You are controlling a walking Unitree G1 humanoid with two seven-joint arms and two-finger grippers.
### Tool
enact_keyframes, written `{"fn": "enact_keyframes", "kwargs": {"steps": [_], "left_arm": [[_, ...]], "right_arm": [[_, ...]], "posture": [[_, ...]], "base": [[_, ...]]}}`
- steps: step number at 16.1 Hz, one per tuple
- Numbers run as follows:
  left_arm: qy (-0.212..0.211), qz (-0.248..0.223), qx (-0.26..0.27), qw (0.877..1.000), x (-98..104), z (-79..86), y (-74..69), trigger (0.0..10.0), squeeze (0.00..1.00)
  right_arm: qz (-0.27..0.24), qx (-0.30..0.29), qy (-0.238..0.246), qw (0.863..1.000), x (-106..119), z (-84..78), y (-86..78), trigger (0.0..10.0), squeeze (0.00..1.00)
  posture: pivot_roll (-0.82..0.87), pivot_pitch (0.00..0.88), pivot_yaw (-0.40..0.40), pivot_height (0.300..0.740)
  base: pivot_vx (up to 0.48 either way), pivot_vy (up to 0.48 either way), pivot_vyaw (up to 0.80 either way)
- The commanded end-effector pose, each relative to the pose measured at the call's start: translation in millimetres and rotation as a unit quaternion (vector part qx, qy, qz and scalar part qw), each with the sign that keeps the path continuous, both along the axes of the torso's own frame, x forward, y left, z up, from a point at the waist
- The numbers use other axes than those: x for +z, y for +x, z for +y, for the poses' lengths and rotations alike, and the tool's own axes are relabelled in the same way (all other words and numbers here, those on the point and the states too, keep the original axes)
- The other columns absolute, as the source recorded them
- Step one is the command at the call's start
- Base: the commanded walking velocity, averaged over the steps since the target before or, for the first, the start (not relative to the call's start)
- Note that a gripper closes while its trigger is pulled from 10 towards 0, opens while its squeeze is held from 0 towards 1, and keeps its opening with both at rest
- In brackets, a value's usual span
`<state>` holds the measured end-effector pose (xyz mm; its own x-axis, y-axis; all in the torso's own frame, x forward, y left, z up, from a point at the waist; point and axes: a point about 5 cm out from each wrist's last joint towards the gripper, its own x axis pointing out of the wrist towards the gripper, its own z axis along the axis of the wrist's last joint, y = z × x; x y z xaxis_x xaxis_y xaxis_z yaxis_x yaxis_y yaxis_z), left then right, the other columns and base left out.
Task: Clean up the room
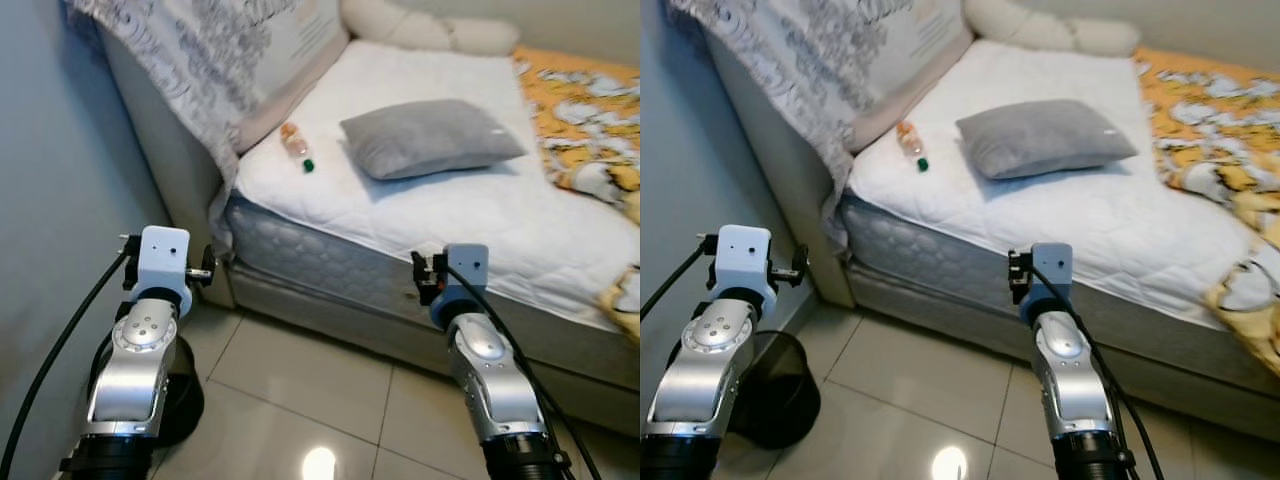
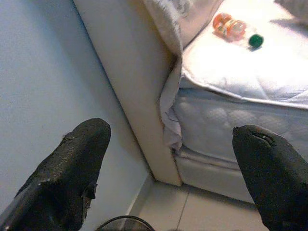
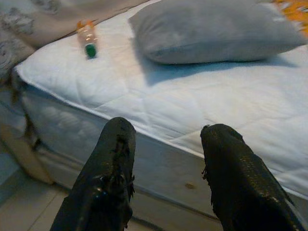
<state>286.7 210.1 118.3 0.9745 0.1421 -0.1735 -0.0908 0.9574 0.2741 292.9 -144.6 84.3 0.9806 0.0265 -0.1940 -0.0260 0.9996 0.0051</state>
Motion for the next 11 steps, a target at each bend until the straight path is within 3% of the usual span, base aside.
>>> {"fn": "enact_keyframes", "kwargs": {"steps": [1, 11], "left_arm": [[-0.003, -0.010, -0.006, 1.000, 4.7, -3.6, 1.7, 10.0, 0.00], [-0.008, -0.007, -0.004, 1.000, 3.4, -3.7, 1.2, 10.0, 0.00]], "right_arm": [[0.000, -0.005, -0.002, 1.000, 1.9, -3.3, 1.1, 10.0, 0.00], [0.000, -0.006, -0.003, 1.000, 1.7, -2.6, 1.1, 10.0, 0.00]], "posture": [[0.00, 0.000, 0.002, 0.740], [0.00, 0.000, 0.003, 0.740]], "base": [[0.304, 0.000, 0.00], [0.290, 0.000, 0.00]]}}
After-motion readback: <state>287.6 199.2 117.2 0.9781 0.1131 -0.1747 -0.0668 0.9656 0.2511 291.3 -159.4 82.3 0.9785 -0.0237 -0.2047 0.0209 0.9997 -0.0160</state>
